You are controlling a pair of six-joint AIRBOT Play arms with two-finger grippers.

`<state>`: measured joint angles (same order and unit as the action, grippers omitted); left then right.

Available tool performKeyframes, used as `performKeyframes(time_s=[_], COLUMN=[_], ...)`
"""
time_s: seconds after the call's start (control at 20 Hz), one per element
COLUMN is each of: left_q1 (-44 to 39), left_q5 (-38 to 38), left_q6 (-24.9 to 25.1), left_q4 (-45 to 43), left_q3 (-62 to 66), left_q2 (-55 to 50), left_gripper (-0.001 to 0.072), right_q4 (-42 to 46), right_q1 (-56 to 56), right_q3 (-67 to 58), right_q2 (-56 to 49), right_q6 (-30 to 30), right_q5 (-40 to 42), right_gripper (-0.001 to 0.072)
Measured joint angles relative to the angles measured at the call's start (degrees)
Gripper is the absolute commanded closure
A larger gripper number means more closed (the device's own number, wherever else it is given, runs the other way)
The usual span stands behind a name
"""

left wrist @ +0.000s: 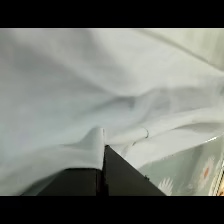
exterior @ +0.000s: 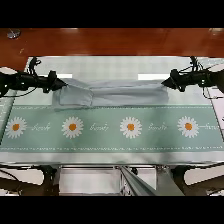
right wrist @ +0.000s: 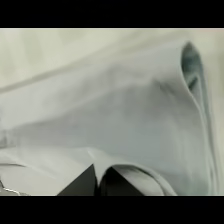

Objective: Fold the shirts.

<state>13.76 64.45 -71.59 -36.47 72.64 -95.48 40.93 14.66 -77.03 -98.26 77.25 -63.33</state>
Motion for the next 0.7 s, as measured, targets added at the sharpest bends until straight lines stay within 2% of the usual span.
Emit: performKeyframes(time_s=[0.2,0.25,0.3,0.35,0.5,0.7], left_q1=[-0.72,-0.79,-0.81,-0.79,0.39,6.01], left_q5=[0.26,0.09,0.04,-0.02,3.74,15.06], left_q6=[-3.08,-3.54,-3.76,-3.91,-4.35,-9.25], left_q4=[0.07,0.04,0.04,0.07,-1.42,-14.95], left_q3=[8.72,9.90,10.73,11.39,13.99,17.59], left_q2=[-7.52,-8.63,-9.31,-9.86,-10.71,-9.38], left_gripper=[0.0687,0.0683,0.0469,0.0022,0.0009,0.0009], right_q4=[-0.57,-0.76,-0.96,-0.92,-1.66,2.10], right_q1=[-0.76,-0.92,-0.98,-1.03,0.39,5.38], right_q3=[-7.02,-8.39,-9.49,-10.21,-12.04,-12.87], right_q2=[-6.36,-7.50,-8.48,-9.16,-9.68,-8.87], right_q6=[1.92,2.34,2.82,3.19,3.43,2.95], right_q5=[-0.20,-0.20,-0.15,0.02,-0.92,-7.23], right_gripper=[0.0682,0.0590,0.0240,0.0088,0.0095,0.0095])
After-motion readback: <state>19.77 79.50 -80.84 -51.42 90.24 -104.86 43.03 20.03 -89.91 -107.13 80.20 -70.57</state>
